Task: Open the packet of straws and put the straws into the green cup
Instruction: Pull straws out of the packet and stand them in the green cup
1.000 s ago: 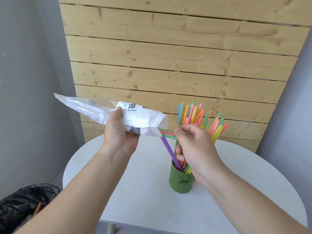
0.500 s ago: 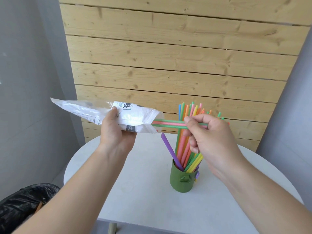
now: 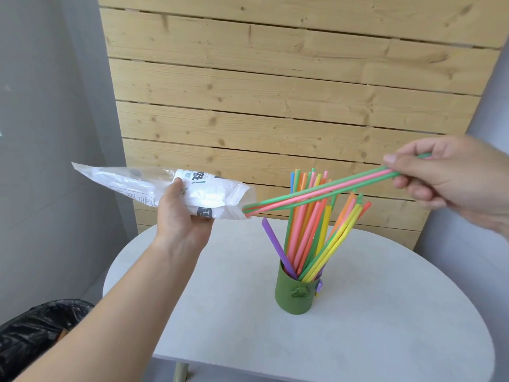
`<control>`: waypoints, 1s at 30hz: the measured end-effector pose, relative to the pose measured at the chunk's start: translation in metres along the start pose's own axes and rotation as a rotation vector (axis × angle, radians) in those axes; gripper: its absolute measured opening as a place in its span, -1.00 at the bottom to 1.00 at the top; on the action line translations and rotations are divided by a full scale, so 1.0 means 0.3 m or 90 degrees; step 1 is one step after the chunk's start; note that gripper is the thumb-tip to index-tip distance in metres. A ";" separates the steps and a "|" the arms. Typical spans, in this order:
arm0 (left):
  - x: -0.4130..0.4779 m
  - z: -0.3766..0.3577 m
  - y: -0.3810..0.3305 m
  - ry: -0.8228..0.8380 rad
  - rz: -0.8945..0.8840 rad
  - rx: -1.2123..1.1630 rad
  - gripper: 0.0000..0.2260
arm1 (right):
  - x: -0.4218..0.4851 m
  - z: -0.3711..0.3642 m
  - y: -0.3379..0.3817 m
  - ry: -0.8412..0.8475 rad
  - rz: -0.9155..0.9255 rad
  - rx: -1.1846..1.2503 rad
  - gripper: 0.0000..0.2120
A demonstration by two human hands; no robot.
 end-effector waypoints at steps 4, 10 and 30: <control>0.006 0.004 0.004 0.003 0.005 0.001 -0.87 | 0.034 0.104 -0.002 -0.005 -0.003 -0.023 -0.84; -0.006 -0.002 0.022 0.016 0.001 0.029 -0.84 | 0.056 0.156 -0.021 0.051 -0.023 -0.113 -0.82; -0.022 -0.027 0.038 0.048 -0.005 0.047 -0.85 | 0.161 -0.235 0.105 0.384 0.103 -0.557 -0.79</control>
Point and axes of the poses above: each hand's wrist, its own x-axis towards the middle knuckle, its own z-axis out of the back of the hand, y = z × x, the point moved 4 cm from there along x, towards the middle knuckle, and after that the axes turned 13 degrees about z, right-handed, at the moved point
